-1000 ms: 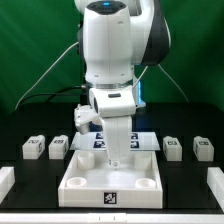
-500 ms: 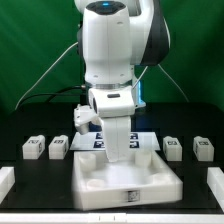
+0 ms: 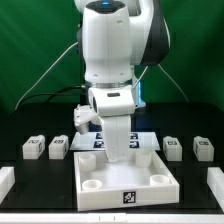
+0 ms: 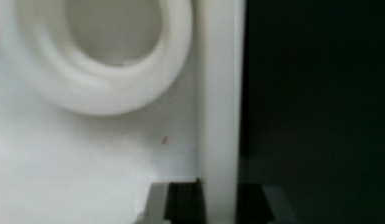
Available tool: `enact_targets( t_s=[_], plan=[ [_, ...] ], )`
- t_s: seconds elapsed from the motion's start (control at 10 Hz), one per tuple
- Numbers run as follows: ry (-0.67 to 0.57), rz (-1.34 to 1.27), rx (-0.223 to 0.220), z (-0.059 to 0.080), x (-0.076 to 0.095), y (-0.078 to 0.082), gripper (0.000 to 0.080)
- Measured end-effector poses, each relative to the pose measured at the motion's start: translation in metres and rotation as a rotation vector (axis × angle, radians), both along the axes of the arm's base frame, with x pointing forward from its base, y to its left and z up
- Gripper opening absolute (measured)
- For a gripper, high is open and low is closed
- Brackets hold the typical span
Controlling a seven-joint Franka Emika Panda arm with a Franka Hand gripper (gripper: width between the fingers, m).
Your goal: Assemble one leg
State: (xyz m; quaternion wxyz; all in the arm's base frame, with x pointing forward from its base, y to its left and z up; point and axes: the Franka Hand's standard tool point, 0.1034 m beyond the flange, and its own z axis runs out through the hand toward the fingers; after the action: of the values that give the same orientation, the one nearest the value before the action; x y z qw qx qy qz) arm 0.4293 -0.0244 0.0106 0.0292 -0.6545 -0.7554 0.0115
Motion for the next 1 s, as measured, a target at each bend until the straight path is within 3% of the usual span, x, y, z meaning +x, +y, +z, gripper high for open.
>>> enact_targets(
  t_s=[0.4, 0.6, 0.8, 1.0],
  plan=[
    [0.0, -0.004, 0.0, 0.0, 0.0, 0.001, 0.0064],
    [-0.008, -0.066, 0.012, 0.001, 0.022, 0.031, 0.0064],
    [-0.023, -0.125, 0.024, 0.004, 0.061, 0.068, 0.0063],
    [0.026, -0.159, 0.015, 0.0, 0.067, 0.087, 0.0064]
  ],
)
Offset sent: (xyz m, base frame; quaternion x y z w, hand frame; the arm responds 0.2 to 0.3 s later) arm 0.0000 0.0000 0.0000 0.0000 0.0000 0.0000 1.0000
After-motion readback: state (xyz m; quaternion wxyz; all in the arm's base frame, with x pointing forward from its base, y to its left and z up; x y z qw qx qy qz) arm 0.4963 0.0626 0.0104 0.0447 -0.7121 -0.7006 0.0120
